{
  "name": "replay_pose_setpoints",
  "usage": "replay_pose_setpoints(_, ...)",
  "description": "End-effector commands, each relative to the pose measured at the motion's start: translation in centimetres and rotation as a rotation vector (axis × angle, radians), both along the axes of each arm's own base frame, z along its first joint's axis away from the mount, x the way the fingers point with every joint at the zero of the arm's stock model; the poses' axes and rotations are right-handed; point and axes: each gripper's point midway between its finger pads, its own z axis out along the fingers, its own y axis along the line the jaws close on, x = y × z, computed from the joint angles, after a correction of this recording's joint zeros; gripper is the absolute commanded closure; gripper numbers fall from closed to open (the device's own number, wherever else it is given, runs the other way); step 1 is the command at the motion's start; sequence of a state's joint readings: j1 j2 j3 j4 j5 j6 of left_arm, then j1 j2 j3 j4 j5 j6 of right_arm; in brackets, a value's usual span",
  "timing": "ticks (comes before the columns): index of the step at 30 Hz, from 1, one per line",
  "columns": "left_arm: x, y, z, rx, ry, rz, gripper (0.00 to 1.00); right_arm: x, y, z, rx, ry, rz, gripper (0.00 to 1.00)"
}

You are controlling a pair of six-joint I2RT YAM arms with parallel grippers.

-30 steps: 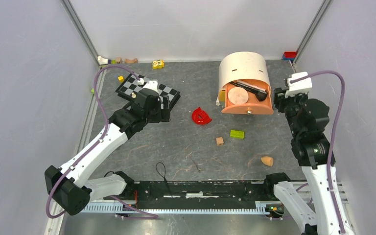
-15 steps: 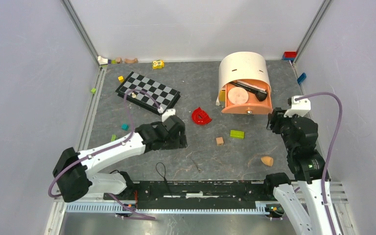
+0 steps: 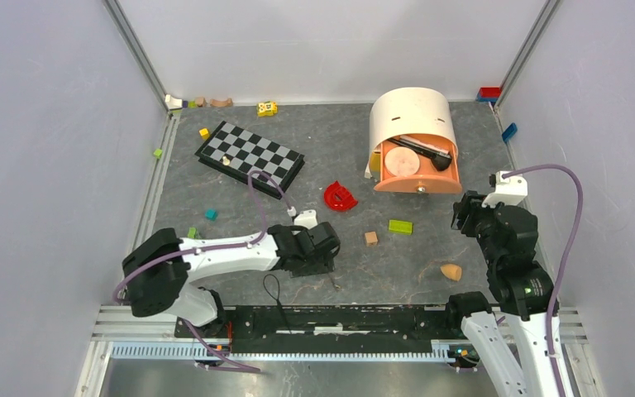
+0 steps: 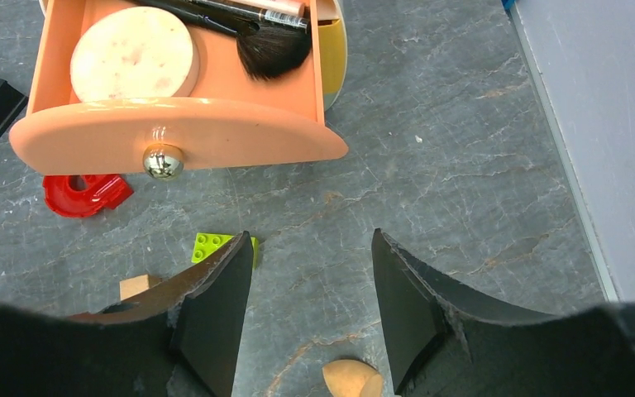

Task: Organize the makeup
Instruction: Pick up the makeup tool from the corner of the board.

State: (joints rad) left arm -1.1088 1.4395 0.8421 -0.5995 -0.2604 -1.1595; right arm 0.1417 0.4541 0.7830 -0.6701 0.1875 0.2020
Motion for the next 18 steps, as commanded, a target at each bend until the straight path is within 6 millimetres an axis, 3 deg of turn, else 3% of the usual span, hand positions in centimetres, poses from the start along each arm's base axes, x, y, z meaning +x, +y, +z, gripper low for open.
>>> replay_pose_setpoints(1,0.2,-3.0,0.6,-0.06,-0.012,0.053,0.29,-0.3,-0.6,2.0,0.007,-0.052,-0.032,0.38)
replay_pose_setpoints(18,-2.0,-4.4,-2.0,0.128,0.038,0.062,0.31,-0.6,-0.8,0.9,-0.032,-0.027,-0.026,0.37)
